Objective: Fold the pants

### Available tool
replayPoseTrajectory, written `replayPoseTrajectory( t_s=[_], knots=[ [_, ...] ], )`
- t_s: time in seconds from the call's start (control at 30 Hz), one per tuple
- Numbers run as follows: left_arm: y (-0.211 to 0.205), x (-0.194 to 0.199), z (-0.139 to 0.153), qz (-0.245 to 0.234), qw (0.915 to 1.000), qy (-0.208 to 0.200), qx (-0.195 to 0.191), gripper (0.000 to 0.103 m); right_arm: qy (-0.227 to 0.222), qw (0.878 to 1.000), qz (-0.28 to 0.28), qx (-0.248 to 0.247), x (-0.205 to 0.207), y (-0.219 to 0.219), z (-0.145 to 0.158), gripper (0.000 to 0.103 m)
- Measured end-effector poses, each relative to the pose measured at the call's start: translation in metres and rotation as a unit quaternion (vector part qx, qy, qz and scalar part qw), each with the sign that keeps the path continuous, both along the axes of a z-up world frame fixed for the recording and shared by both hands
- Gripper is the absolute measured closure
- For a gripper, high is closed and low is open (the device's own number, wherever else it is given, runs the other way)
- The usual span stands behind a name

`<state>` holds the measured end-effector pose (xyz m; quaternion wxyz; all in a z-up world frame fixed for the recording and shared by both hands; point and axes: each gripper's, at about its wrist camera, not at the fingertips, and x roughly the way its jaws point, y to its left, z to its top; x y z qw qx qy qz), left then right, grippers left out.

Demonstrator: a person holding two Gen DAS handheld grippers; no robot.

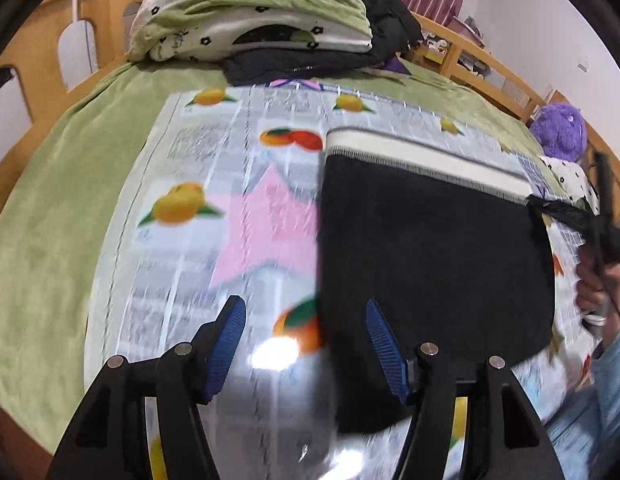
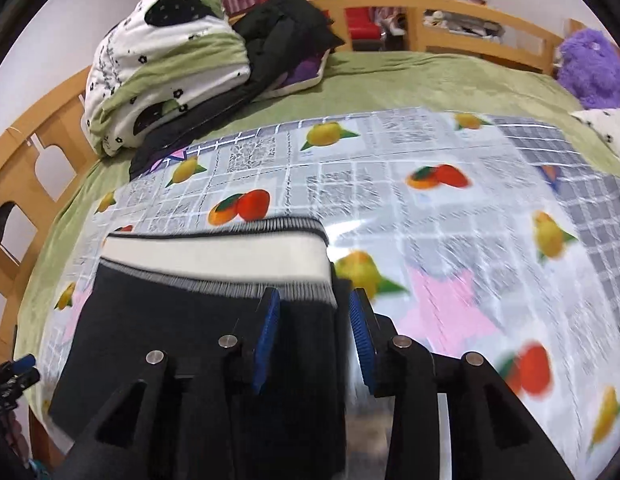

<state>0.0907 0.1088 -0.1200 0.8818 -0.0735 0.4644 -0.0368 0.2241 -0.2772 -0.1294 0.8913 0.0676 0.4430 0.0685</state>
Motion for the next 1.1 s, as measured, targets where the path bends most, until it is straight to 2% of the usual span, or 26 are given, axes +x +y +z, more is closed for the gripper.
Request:
replayPoseTrajectory(
  t_s=[0.07, 0.13, 0.17, 0.27, 0.37, 0.4, 0.5, 0.6, 0.63, 0.7, 0.77, 0.87, 1.0, 1.1],
  knots=[
    [-0.005, 0.016, 0.002, -0.005, 1.0000, -0.007, 0.003, 0.042, 0.009, 0.999, 0.002, 0.033, 0.020, 0.000, -0.016, 0.067],
    [-0.009, 0.029, 0.003, -0.008, 0.9999, -0.010, 0.008, 0.042, 0.007, 0.999, 0.000, 0.048, 0.026, 0.001, -0.021, 0.077],
    [-0.012, 0.036, 0.003, -0.012, 0.9998, -0.012, 0.006, 0.042, 0.001, 0.999, 0.009, 0.046, 0.026, 0.001, -0.018, 0.083],
    [-0.024, 0.059, 0.004, -0.027, 0.9993, -0.026, -0.001, 0.042, -0.022, 0.995, 0.022, 0.091, 0.019, -0.014, -0.004, 0.084],
    [-0.048, 0.089, 0.007, -0.044, 0.9980, -0.045, -0.009, 0.042, -0.010, 1.000, 0.021, 0.017, 0.023, 0.001, -0.025, 0.083],
    [-0.056, 0.098, 0.007, -0.051, 0.9977, -0.043, -0.007, 0.042, -0.022, 1.000, 0.017, 0.003, 0.022, 0.004, -0.029, 0.082],
    [-0.075, 0.119, 0.006, -0.069, 0.9962, -0.052, -0.007, 0.042, -0.024, 0.999, 0.025, 0.000, 0.020, 0.004, -0.008, 0.079],
    [-0.086, 0.140, -0.002, -0.073, 0.9962, -0.045, -0.009, 0.042, -0.071, 0.997, 0.002, 0.014, 0.007, 0.003, 0.013, 0.077],
    [-0.089, 0.148, -0.007, -0.070, 0.9966, -0.042, -0.006, 0.042, -0.078, 0.997, 0.014, 0.016, 0.005, 0.009, 0.014, 0.077],
    [-0.094, 0.161, -0.022, -0.054, 0.9981, -0.023, 0.019, 0.042, -0.077, 0.996, 0.043, 0.005, 0.006, 0.024, 0.004, 0.077],
    [-0.098, 0.171, -0.041, -0.049, 0.9983, -0.001, 0.032, 0.040, -0.065, 0.995, 0.055, -0.058, 0.013, 0.042, -0.022, 0.078],
    [-0.098, 0.168, -0.041, -0.050, 0.9984, -0.010, 0.024, 0.035, -0.081, 0.991, 0.057, -0.094, 0.012, 0.051, -0.030, 0.078],
    [-0.093, 0.166, -0.040, -0.049, 0.9987, -0.005, 0.013, 0.034, -0.069, 0.994, 0.054, -0.069, 0.018, 0.043, -0.031, 0.078],
    [-0.090, 0.153, -0.036, -0.048, 0.9988, 0.010, 0.007, 0.034, -0.067, 0.993, 0.054, -0.079, 0.016, 0.045, -0.029, 0.078]
  ],
)
